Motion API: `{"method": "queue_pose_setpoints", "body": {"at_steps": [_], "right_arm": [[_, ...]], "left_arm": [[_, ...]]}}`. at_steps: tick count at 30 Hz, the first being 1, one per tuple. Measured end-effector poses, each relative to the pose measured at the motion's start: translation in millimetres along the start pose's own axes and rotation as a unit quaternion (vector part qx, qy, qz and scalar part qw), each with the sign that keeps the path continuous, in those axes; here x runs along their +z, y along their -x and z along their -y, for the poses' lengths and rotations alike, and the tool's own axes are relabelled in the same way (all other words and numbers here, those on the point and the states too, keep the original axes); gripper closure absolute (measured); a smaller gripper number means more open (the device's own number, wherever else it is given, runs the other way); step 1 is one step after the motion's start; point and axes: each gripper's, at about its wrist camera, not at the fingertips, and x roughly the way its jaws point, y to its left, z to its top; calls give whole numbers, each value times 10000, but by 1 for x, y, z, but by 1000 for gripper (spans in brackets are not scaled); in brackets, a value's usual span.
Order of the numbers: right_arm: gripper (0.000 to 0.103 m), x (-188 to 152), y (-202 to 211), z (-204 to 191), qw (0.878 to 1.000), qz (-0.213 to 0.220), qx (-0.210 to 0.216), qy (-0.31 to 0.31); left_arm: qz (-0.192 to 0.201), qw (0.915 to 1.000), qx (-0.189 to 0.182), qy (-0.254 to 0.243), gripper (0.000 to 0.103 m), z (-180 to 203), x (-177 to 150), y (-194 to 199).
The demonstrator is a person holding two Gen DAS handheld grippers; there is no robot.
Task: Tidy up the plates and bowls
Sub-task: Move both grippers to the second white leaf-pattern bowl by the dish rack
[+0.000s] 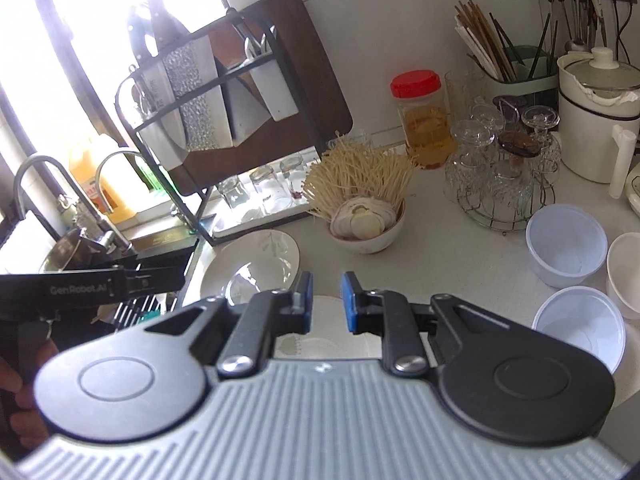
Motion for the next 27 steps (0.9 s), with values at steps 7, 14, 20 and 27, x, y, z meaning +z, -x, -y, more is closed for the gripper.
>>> {"method": "queue_pose_setpoints", "body": {"at_steps": [7, 14, 20, 27], "right_arm": [[83, 6, -19, 3, 9994, -288, 149, 115], [83, 23, -42, -8, 9993, -267, -1, 273], [83, 29, -66, -14, 9991, -351, -226, 113], [83, 27, -96, -16, 9976, -606, -211, -270]], "left_arm": [[-59, 9997, 151, 209, 55, -1, 4, -16], [-94, 9995, 208, 197, 55, -18, 17, -30], [-219, 9993, 162, 245, 55, -47, 25, -50], [-269, 9987, 154, 405, 53, -79, 31, -73]]}}
